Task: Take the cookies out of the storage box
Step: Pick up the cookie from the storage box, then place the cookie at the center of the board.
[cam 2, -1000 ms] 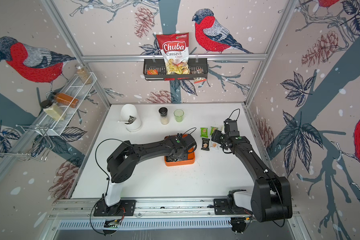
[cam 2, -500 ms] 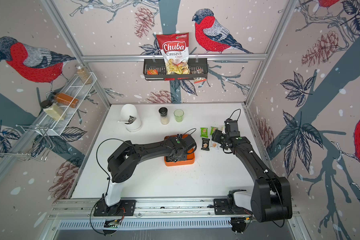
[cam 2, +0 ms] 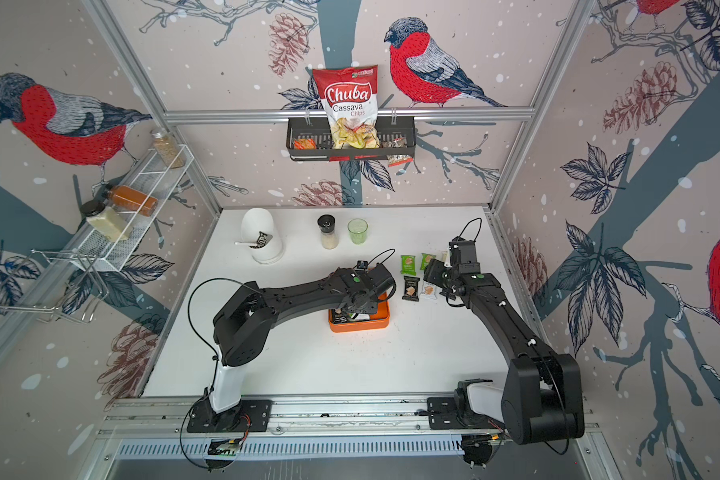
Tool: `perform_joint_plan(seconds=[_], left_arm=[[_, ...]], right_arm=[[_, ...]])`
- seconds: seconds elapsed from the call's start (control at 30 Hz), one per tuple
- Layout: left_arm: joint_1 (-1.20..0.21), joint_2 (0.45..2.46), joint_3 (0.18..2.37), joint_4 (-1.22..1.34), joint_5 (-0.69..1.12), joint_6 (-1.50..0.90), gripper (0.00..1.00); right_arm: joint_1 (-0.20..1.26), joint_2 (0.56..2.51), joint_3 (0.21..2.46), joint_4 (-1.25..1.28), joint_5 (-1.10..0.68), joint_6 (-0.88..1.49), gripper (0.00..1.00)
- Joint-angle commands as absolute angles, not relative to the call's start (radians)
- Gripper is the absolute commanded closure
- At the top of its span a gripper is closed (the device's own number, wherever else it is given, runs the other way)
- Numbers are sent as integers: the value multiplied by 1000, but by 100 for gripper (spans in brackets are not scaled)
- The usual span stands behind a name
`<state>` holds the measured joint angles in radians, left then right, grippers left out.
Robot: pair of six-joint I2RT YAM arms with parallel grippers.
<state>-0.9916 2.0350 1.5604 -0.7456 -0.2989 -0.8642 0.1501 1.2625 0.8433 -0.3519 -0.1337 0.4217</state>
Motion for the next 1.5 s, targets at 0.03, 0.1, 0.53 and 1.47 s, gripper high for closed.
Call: perform_joint_plan(seconds=[0.03, 0.1, 0.53, 1.47], left_arm=[[-994, 2025, 1575, -776, -331, -853, 53], [-993, 2020, 1575, -779, -334, -854, 53], [-924, 1976, 1606, -791, -333, -789, 56], [-442, 1823, 1323, -557, -219, -413, 57]], right_arm=[[149, 1258, 845, -337, -153, 428, 33], [149, 1257, 845, -334, -159, 431, 33], [172, 1262, 876, -322, -180, 465, 34], [246, 1593, 1217, -324, -96, 518, 34]])
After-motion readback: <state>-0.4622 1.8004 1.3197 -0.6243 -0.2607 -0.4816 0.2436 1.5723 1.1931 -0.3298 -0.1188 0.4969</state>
